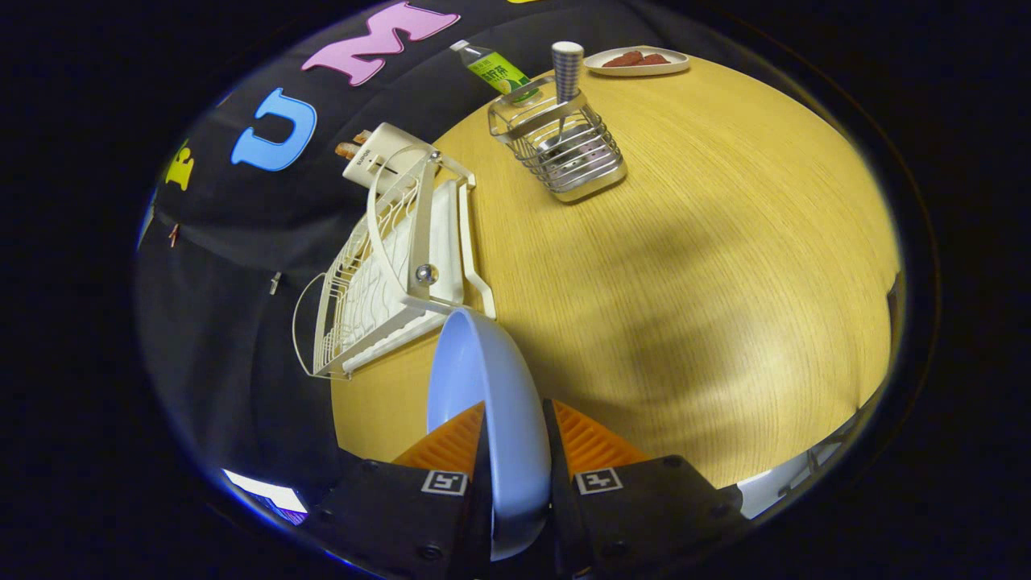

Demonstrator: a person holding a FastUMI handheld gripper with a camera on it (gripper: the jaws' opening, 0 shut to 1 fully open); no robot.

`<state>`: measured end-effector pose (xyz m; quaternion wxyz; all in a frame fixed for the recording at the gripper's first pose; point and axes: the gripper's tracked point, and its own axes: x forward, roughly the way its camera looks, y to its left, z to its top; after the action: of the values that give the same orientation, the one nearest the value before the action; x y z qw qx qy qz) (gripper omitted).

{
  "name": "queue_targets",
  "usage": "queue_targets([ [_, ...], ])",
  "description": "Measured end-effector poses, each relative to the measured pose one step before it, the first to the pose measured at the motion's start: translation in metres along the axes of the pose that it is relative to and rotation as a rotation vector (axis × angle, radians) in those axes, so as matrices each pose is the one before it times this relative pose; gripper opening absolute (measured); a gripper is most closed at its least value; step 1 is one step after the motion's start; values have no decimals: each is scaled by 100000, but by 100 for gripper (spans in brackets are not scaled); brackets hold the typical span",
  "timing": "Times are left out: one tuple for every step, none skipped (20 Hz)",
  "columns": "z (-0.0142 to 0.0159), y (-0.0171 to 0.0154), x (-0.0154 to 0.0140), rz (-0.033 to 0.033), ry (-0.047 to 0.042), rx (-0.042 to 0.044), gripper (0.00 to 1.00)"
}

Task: Take the plate from the dish rack, then take the spoon from the basket and place it into the plate.

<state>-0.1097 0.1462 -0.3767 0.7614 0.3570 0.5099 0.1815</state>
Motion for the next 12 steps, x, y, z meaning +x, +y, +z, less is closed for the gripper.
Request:
queue_targets([
  [-40,-646,48,-2251,460,-128,36],
  [199,-264,326,-822,-66,358,44],
  [-37,-221,26,-623,-121,344,46],
  [92,-510,152,-2348,-283,-430,49],
  [85,-484,4,-1870,-476,-895,51],
  [19,-292,74,-1155,-299,-400,57],
  [192,-244,52,-997,-368,32,58],
  [278,-193,-8,-1007,-855,197,60],
  [404,-398,-68,-1540,-1247,-587,59],
  [461,-501,-35,-2323,-1102,-1269,58],
  [256,-367,-179,-1314,-711,-1174,58],
  [481,-104,-343,-518,-891,-1014,59],
])
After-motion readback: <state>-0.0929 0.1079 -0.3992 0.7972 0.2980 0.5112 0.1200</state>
